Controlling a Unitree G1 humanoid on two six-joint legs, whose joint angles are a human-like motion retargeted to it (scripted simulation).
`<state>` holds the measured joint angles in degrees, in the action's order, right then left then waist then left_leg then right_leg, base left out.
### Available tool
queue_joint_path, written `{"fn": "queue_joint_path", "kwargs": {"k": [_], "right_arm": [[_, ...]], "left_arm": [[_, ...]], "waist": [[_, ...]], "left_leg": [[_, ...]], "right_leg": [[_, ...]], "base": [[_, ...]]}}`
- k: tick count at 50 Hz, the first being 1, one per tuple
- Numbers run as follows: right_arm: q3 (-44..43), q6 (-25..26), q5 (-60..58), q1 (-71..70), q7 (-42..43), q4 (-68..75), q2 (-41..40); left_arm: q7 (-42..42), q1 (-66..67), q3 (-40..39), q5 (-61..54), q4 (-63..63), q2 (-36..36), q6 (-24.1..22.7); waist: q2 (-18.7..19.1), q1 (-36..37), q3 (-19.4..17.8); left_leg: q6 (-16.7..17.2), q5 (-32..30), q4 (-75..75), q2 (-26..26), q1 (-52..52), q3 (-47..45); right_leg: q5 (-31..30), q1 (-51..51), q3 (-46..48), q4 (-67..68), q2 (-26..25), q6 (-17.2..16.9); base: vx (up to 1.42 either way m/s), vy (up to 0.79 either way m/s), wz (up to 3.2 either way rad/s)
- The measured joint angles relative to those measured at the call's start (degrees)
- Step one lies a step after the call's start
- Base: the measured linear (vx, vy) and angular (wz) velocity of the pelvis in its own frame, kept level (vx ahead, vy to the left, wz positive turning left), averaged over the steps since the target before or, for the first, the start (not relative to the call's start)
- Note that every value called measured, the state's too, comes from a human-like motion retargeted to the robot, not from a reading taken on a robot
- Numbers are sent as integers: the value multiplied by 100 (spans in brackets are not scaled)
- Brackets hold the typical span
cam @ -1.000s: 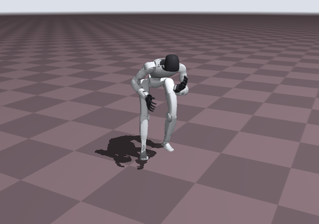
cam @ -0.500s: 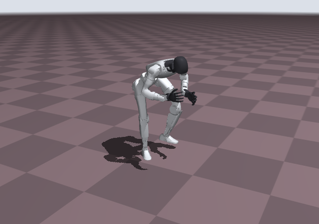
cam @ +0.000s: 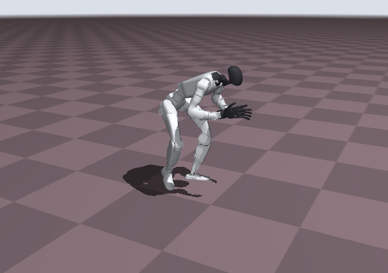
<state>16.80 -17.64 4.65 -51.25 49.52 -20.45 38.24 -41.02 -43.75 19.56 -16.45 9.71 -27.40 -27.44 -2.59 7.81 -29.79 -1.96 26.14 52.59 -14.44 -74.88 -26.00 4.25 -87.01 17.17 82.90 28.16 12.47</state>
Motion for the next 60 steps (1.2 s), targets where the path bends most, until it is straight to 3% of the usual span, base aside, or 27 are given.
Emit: {"fn": "queue_joint_path", "kwargs": {"k": [6, 7, 8, 9, 13, 18, 20, 24, 27, 30, 31, 32, 34, 37, 39, 42, 46, 49, 50, 52, 53, 55, 57, 60], "right_arm": [[-73, -51, -51, -78, 30, -13, 19], [-43, -152, -98, -101, 78, -30, -15], [-7, -546, -178, -51, 225, -114, -80], [-11, -578, -230, -54, 223, -111, -58], [-43, 266, -299, -178, -241, -25, 250], [-76, -11, -504, -38, -65, -123, 480], [-35, 74, -478, -3, -444, -85, 537], [37, 51, -494, -95, -528, -39, 525], [87, -178, -389, -168, -513, -46, 436], [120, -366, -141, -253, -372, -122, 408], [166, -554, 80, -255, -344, -177, 336], [197, -668, 198, -267, -324, -208, 293], [194, -655, 105, -315, -278, -200, 302], [225, -566, 111, -358, -275, -163, 273], [143, -616, 167, -315, -254, -170, 295], [43, -544, 130, -298, -194, -136, 396], [176, -183, -93, -380, -212, 91, 238], [277, -401, -79, -319, -183, 4, 127], [362, -357, -94, -299, -226, 49, 62], [328, -115, -143, -353, -244, 61, 193], [476, -177, -93, -288, -325, 61, 124], [582, 65, -25, -242, -442, 154, 132], [628, -86, 169, -111, -431, 99, 176], [507, -466, 493, 243, -353, 2, 448]], "left_arm": [[-152, -761, 192, 350, 128, -152, 35], [-235, -837, 196, 459, 151, -188, -41], [-518, -841, 132, 707, 206, -167, -408], [-582, -891, 135, 745, 239, -160, -502], [56, -1156, 272, 126, 309, -94, -73], [-652, -951, -59, 652, 266, -31, -558], [-71, -710, -69, 461, 217, -16, -532], [70, -87, -392, 461, -11, -162, -442], [234, 606, -623, 148, -103, -167, -713], [166, 1316, -809, -214, -132, -137, -779], [537, 1670, -860, -1115, 188, 92, -1286], [747, 1958, -929, -1535, 301, 167, -1491], [549, 2273, -1085, -823, -68, -131, -973], [587, 2713, -1114, -702, -13, -144, -645], [694, 2953, -1202, -815, 112, -78, -669], [746, 3127, -1270, -777, 278, -33, -476], [838, 3150, -1155, -484, 406, 17, -96], [763, 3176, -1148, -272, 538, 135, -99], [807, 3177, -1097, -250, 534, 174, -71], [738, 2989, -1123, -236, 508, 171, 248], [764, 2944, -1055, -120, 454, 212, 249], [748, 2743, -973, -195, 362, 227, 465], [630, 2457, -822, -444, 427, 344, 233], [353, 1916, -446, -833, 513, 607, -352]], "waist": [[4, -47, 0], [-9, -78, 0], [-27, -100, 0], [8, -160, 0], [318, -568, 0], [483, -832, 0], [508, -867, 0], [504, -842, 0], [511, -746, 0], [577, -704, 0], [596, -712, 0], [611, -721, 0], [623, -743, 0], [599, -775, 0], [605, -763, 0], [749, -748, 0], [400, -516, 0], [370, -379, 0], [206, -283, 0], [391, -201, 0], [158, -120, 0], [-9, -15, 0], [-11, -40, 0], [314, -162, 0]], "left_leg": [[150, 166, 271, 254, 3, 511], [82, 198, 447, 288, -38, 595], [-184, 267, 973, 275, -168, 684], [-192, 299, 1050, 371, -180, 777], [257, 266, 410, 1045, 2, 1189], [293, 406, 755, 1389, -36, 1557], [249, 490, 852, 1449, -18, 1656], [281, 699, 782, 1433, 136, 1876], [224, 918, 840, 1254, 297, 1982], [368, 542, 1437, 1105, 12, 2141], [376, 365, 1710, 1020, -110, 2146], [383, 186, 1979, 925, -233, 2131], [359, -120, 2461, 668, -481, 1976], [90, -143, 2816, 175, -772, 1523], [-103, 57, 2805, -79, -900, 1246], [-141, 61, 2264, -143, -1235, 1045], [-189, -27, 760, -330, -975, 102], [-394, 4, 101, -466, -967, -414], [-389, 28, -301, -475, -733, -696], [-83, -357, -1172, -279, -706, -668], [-134, -396, -1160, -316, -520, -839], [112, -745, -1631, -245, -246, -925], [122, -893, -1437, -229, -317, -779], [137, -858, -872, -94, -635, -297]], "right_leg": [[-52, -200, -292, -1936, -1042, -535], [-109, -212, -400, -2341, -1217, -653], [-121, -234, -577, -2631, -1369, -792], [-232, -213, -673, -3074, -1463, -912], [-668, 46, -872, -5088, -1486, -1362], [-977, 317, -1370, -5961, -1573, -1794], [-1304, 395, -1445, -5954, -1601, -1891], [-1636, 389, -1190, -5665, -1549, -1830], [-1408, 379, -1007, -5296, -1610, -1781], [-1060, 338, -828, -4855, -1597, -1681], [-930, 344, -752, -4695, -1578, -1627], [-796, 350, -679, -4534, -1555, -1569], [-507, 359, -539, -4206, -1476, -1429], [-86, 405, -295, -3792, -1292, -1192], [227, 464, -121, -3465, -1158, -1090], [607, 582, 308, -3143, -920, -969], [894, 814, 518, -3047, -857, -842], [1233, 983, 827, -2693, -725, -764], [1276, 1061, 801, -2674, -747, -743], [1386, 1202, 1272, -2589, -717, -640], [1476, 1267, 1144, -2523, -710, -599], [1544, 1387, 1246, -2428, -707, -472], [1564, 1404, 1413, -1998, -453, -306], [1194, 1263, 1682, -824, 268, -12]], "base": [[29, -5, 85], [35, -4, 90], [36, -3, 104], [33, -3, 132], [26, -11, 206], [33, -22, 145], [32, -28, 104], [33, -30, 57], [35, -32, 16], [33, -29, 36], [33, -28, 47], [33, -28, 53], [31, -27, 68], [29, -26, 93], [28, -24, 92], [22, -21, 109], [29, -19, 58], [33, -10, 46], [31, -9, 22], [29, -6, 30], [42, -3, -1], [40, -1, 6], [34, 7, 76], [38, 14, 109]]}}
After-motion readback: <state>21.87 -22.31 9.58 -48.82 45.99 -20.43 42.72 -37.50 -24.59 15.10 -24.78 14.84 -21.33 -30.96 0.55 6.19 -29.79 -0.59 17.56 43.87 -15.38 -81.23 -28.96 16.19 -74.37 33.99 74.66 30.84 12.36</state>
